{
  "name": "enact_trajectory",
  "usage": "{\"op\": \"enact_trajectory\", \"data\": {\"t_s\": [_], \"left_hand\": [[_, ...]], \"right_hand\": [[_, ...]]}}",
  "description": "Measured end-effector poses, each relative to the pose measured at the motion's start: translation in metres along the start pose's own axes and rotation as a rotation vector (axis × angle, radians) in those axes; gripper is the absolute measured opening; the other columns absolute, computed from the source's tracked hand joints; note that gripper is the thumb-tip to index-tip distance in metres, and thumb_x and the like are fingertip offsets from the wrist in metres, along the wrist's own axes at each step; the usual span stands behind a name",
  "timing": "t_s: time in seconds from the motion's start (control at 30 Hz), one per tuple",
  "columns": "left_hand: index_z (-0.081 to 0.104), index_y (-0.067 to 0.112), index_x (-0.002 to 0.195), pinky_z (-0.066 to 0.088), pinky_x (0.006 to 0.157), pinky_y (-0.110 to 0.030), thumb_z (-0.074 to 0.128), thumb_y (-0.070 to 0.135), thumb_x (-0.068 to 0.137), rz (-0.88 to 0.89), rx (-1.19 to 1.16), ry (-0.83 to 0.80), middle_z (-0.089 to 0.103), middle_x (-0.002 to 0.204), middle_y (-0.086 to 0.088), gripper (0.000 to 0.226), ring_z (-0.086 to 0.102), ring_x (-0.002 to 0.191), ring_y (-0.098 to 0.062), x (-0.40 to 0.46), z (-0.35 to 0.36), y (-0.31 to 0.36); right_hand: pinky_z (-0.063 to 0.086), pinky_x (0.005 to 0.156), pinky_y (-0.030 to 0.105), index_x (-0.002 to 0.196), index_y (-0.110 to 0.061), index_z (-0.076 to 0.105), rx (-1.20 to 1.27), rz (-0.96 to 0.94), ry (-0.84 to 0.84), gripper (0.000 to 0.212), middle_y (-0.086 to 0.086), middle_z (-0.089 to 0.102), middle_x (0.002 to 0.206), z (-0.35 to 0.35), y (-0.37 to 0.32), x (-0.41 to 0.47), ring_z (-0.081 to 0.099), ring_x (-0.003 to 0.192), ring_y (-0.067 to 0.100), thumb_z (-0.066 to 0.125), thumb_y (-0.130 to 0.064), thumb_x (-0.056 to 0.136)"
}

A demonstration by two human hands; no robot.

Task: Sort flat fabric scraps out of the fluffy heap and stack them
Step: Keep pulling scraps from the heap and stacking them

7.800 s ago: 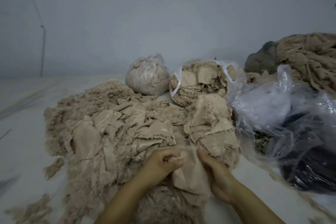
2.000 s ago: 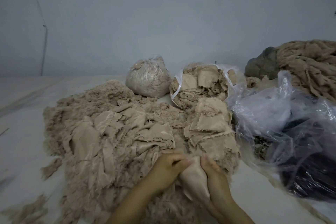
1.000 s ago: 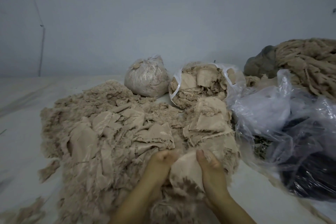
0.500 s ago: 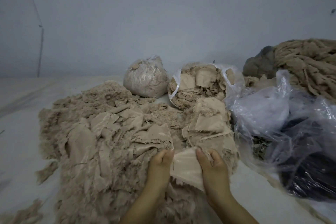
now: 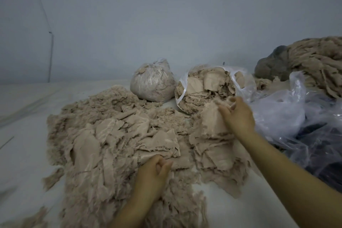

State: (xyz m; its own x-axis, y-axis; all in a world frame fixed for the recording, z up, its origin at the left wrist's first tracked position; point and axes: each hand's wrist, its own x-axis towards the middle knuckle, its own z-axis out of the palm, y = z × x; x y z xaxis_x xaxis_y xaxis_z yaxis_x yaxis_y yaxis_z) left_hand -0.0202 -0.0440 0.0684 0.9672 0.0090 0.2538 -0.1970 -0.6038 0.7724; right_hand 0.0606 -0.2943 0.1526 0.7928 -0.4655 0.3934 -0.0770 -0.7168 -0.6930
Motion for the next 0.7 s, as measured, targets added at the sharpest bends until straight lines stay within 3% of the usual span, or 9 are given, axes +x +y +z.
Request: {"op": "enact_trajectory", "data": {"t_s": [0.1,0.2,0.3,0.37,0.43,0.5,0.57,0.63,0.7], "left_hand": [[0.048,0.033,0.103,0.038,0.07,-0.022,0.062,0.055,0.079,-0.023,0.308,-0.109,0.048,0.104,0.011,0.035,0.052,0.088,-0.004,-0.007,-0.005,-0.012],[0.036,0.03,0.137,0.036,0.085,-0.019,0.06,0.052,0.081,-0.019,0.411,-0.184,0.041,0.132,0.007,0.064,0.047,0.118,-0.011,-0.01,-0.003,-0.024],[0.062,0.017,0.114,0.039,0.082,-0.023,0.057,0.033,0.088,-0.005,0.309,-0.146,0.062,0.111,0.001,0.031,0.057,0.107,-0.015,-0.01,-0.008,-0.029],[0.062,0.01,0.084,0.039,0.074,-0.029,0.057,0.041,0.083,-0.04,0.049,-0.164,0.061,0.087,-0.006,0.032,0.059,0.087,-0.019,-0.009,-0.013,-0.029],[0.055,0.014,0.075,0.038,0.073,-0.03,0.05,0.06,0.07,-0.027,-0.119,-0.153,0.052,0.08,-0.001,0.047,0.05,0.078,-0.012,-0.01,-0.014,-0.023],[0.061,0.012,0.072,0.044,0.074,-0.034,0.05,0.06,0.07,0.038,-0.121,-0.159,0.058,0.074,0.001,0.049,0.053,0.071,-0.009,-0.011,-0.012,-0.015],[0.068,0.013,0.077,0.048,0.077,-0.032,0.054,0.047,0.076,0.167,-0.056,-0.211,0.067,0.079,0.002,0.036,0.06,0.076,-0.003,-0.016,-0.008,-0.009],[0.066,0.023,0.085,0.046,0.072,-0.018,0.062,0.038,0.077,0.291,-0.012,-0.228,0.064,0.077,0.012,0.018,0.058,0.077,0.005,-0.021,-0.007,-0.006],[0.064,0.029,0.084,0.042,0.065,-0.011,0.066,0.037,0.074,0.33,-0.059,-0.099,0.06,0.078,0.014,0.013,0.056,0.073,0.006,-0.023,-0.011,-0.007]], "right_hand": [[0.029,0.102,0.048,0.134,-0.015,0.046,-0.237,-0.256,0.043,0.048,0.018,0.044,0.136,0.021,0.005,-0.009,0.037,0.126,0.036,0.056,-0.036,0.093],[0.006,0.112,0.048,0.142,-0.026,0.038,-0.466,-0.316,-0.331,0.047,0.006,0.023,0.155,0.047,0.023,-0.032,0.012,0.145,0.026,0.039,-0.044,0.099],[0.002,0.116,0.053,0.146,-0.025,0.03,-0.505,-0.203,-0.414,0.049,0.006,0.009,0.159,0.045,0.031,-0.046,0.0,0.147,0.028,0.033,-0.043,0.101],[0.014,0.114,0.046,0.139,-0.02,0.043,-0.282,-0.33,-0.195,0.043,0.012,0.03,0.15,0.042,0.019,-0.067,0.021,0.141,0.03,0.042,-0.035,0.1],[0.035,0.094,0.031,0.108,-0.024,0.064,0.049,-0.35,-0.252,0.021,0.004,0.058,0.113,0.04,-0.002,-0.105,0.05,0.11,0.021,0.05,-0.034,0.097],[0.04,0.073,0.022,0.069,-0.03,0.062,0.336,-0.084,-0.648,0.029,-0.007,0.06,0.076,0.045,-0.026,-0.142,0.055,0.078,0.013,0.054,-0.045,0.093],[0.049,0.07,0.027,0.065,-0.022,0.072,0.595,0.368,-0.922,0.035,-0.002,0.069,0.07,0.051,-0.039,-0.161,0.063,0.07,0.014,0.063,-0.048,0.087],[0.054,0.062,0.027,0.076,-0.008,0.073,0.796,0.578,-0.891,0.025,0.011,0.072,0.071,0.06,-0.039,-0.167,0.066,0.063,0.019,0.068,-0.029,0.088],[0.047,0.051,0.023,0.07,-0.008,0.063,0.838,0.533,-0.714,0.022,0.007,0.065,0.06,0.064,-0.039,-0.169,0.059,0.053,0.015,0.062,-0.012,0.091]]}}
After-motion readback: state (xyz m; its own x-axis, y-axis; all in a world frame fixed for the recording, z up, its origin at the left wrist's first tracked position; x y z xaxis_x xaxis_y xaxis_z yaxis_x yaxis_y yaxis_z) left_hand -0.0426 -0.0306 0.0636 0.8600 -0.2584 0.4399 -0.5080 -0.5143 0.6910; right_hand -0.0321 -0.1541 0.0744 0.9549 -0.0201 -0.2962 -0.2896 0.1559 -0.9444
